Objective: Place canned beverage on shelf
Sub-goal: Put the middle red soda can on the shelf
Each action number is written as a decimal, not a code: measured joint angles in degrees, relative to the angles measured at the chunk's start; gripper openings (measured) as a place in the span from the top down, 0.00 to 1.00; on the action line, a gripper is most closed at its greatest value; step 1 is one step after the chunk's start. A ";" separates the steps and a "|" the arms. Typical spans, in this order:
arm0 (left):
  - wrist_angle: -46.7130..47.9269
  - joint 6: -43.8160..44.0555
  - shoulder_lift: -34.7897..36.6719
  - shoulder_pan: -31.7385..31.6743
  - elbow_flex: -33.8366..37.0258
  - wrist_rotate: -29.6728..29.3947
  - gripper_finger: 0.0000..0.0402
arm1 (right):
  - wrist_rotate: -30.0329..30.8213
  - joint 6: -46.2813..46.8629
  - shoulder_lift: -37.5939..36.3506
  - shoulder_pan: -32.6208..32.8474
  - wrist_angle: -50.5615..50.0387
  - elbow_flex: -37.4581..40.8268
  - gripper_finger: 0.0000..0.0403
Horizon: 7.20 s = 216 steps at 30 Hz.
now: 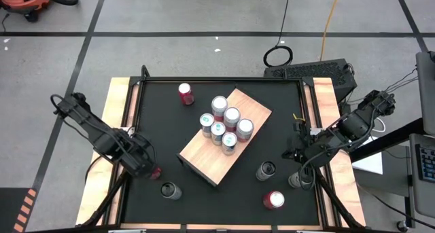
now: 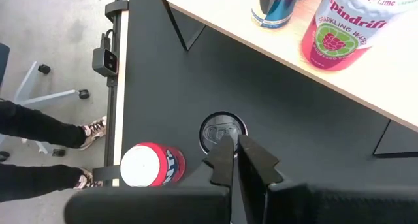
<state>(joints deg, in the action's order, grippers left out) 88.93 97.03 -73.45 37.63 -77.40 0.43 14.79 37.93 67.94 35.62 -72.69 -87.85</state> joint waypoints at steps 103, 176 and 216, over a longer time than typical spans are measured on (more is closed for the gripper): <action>-3.63 -12.66 0.39 -1.29 -0.87 -4.52 0.31 | 7.78 12.55 0.24 -0.56 12.29 0.02 1.00; -48.11 -109.91 -14.97 -15.26 -28.61 -15.66 0.32 | -43.06 -15.29 24.81 -27.78 27.76 -22.25 0.06; -59.19 -86.78 -14.56 -14.62 -28.67 -39.26 0.08 | -40.18 -21.14 16.03 -34.95 29.25 -22.18 0.31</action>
<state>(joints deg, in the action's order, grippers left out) 29.74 10.25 -88.01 23.00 -106.07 -38.83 -25.39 16.80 83.97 0.67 -43.44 -110.04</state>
